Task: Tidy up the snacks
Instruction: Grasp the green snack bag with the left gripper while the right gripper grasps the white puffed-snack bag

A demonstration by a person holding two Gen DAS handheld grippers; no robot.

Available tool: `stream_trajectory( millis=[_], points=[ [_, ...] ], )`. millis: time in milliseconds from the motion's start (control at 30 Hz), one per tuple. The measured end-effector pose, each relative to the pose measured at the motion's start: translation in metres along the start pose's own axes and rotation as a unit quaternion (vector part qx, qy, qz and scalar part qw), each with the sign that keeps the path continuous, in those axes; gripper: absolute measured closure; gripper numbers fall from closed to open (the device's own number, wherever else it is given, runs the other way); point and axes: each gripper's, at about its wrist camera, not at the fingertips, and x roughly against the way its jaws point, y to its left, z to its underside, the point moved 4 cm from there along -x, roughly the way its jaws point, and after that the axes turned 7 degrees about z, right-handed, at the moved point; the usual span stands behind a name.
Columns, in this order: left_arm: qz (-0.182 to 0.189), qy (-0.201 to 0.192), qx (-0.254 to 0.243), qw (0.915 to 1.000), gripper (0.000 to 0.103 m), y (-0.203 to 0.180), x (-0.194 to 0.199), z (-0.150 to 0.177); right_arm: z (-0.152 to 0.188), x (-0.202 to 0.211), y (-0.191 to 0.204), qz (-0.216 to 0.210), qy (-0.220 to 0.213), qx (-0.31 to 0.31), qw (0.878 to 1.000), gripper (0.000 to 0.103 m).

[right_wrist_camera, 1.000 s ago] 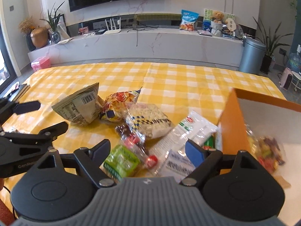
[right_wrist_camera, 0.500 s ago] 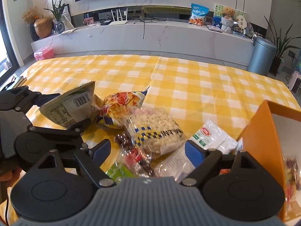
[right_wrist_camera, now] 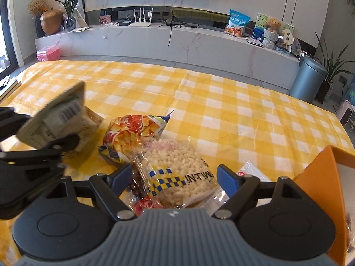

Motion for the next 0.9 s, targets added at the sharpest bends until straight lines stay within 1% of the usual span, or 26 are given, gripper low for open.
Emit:
stream_trajectory(
  millis=[33,67,167,267,333,400,433,500,600,700,767,800,900],
  points=[
    [0.002,-0.001,0.009,1.0,0.06,0.001,0.003,0.0,0.0,-0.003,0.001,0.0,0.002,0.0,1.0,0.022],
    [0.003,-0.002,0.015,0.9999,0.06,0.002,0.005,0.0,0.001,-0.006,0.002,0.0,0.006,-0.001,1.0,0.027],
    [0.006,-0.006,0.023,0.9997,0.061,0.0,0.013,0.0,0.002,-0.01,0.002,-0.01,0.007,-0.017,1.0,0.027],
    [0.018,-0.007,0.027,0.9994,0.061,-0.004,0.019,-0.001,0.001,-0.011,0.002,-0.012,0.006,-0.02,1.0,0.028],
    [0.023,-0.005,0.031,0.9992,0.061,-0.007,0.021,-0.002,0.001,-0.012,0.0,-0.015,0.009,-0.03,0.999,0.034],
    [0.023,-0.004,0.032,0.9992,0.061,-0.008,0.023,-0.001,-0.001,-0.01,-0.001,-0.009,0.008,-0.028,1.0,0.046],
    [0.023,-0.004,0.033,0.9992,0.061,-0.009,0.025,0.0,-0.002,-0.007,0.0,-0.011,0.003,-0.025,1.0,0.048],
    [0.026,-0.006,0.035,0.999,0.061,-0.01,0.028,0.0,-0.004,-0.001,0.002,-0.004,-0.008,-0.014,1.0,0.059],
    [0.031,-0.012,0.036,0.9988,0.061,-0.013,0.035,-0.001,-0.008,0.008,0.001,-0.003,-0.019,-0.011,1.0,0.064],
    [0.032,-0.013,0.038,0.9987,0.061,-0.017,0.043,0.0,-0.012,0.018,-0.004,0.0,-0.034,-0.019,0.999,0.073],
    [0.033,-0.014,0.041,0.9985,0.061,-0.018,0.048,0.0,-0.015,0.025,-0.008,-0.005,-0.042,-0.027,0.999,0.076],
    [0.033,-0.014,0.043,0.9984,0.061,-0.019,0.051,0.0,-0.016,0.029,-0.009,-0.008,-0.044,-0.031,0.999,0.08],
    [0.034,-0.02,0.048,0.9981,0.061,-0.022,0.063,-0.003,-0.019,0.044,-0.014,-0.023,-0.052,-0.046,0.997,0.081]
  ],
)
